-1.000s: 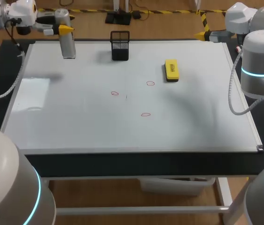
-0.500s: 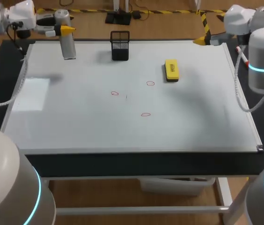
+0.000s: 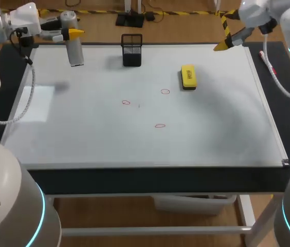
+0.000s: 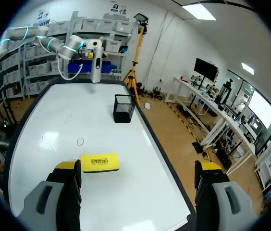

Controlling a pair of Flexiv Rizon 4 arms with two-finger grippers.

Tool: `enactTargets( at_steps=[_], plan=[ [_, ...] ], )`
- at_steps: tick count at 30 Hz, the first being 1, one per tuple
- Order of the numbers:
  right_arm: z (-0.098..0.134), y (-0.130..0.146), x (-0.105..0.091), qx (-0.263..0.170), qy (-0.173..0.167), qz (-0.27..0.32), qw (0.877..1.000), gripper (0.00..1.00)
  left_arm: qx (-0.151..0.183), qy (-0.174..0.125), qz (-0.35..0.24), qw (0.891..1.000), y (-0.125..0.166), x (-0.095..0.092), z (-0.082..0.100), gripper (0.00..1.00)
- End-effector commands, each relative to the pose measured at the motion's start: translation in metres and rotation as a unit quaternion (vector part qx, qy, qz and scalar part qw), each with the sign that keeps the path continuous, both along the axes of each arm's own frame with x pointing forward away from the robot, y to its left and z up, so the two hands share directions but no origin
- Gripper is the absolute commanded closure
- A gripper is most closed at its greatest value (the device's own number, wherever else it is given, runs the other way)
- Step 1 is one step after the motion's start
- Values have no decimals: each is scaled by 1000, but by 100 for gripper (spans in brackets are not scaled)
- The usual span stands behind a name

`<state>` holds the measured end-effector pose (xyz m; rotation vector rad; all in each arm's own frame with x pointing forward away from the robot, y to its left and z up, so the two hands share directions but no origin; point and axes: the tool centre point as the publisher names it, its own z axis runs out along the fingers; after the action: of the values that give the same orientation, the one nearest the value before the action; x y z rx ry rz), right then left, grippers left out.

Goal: Pick up the inspection probe, press it on each red-marked spot on the whiteboard one by one, put down the probe, pick up the eraser, and wipe off all the red marks.

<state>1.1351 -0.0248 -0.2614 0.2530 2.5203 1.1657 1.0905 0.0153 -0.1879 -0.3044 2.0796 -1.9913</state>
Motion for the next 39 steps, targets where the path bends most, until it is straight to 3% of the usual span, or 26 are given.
enactTargets(
  at_steps=[1,7,15,20,39],
  plan=[
    [-5,10,9,-146,122,173,966,0,-1,-4,45,999,-2,-4,2,100],
    [-11,26,7,-205,127,252,937,0,-1,-4,45,999,-2,-4,2,100],
    [-23,39,2,-303,105,363,875,0,-1,-4,45,999,-2,-4,2,100],
    [-31,43,0,-352,104,385,847,0,-1,-4,45,999,-2,-4,2,100],
    [-31,43,0,-352,104,385,847,0,-1,-4,45,999,-2,-4,2,100]
  ],
)
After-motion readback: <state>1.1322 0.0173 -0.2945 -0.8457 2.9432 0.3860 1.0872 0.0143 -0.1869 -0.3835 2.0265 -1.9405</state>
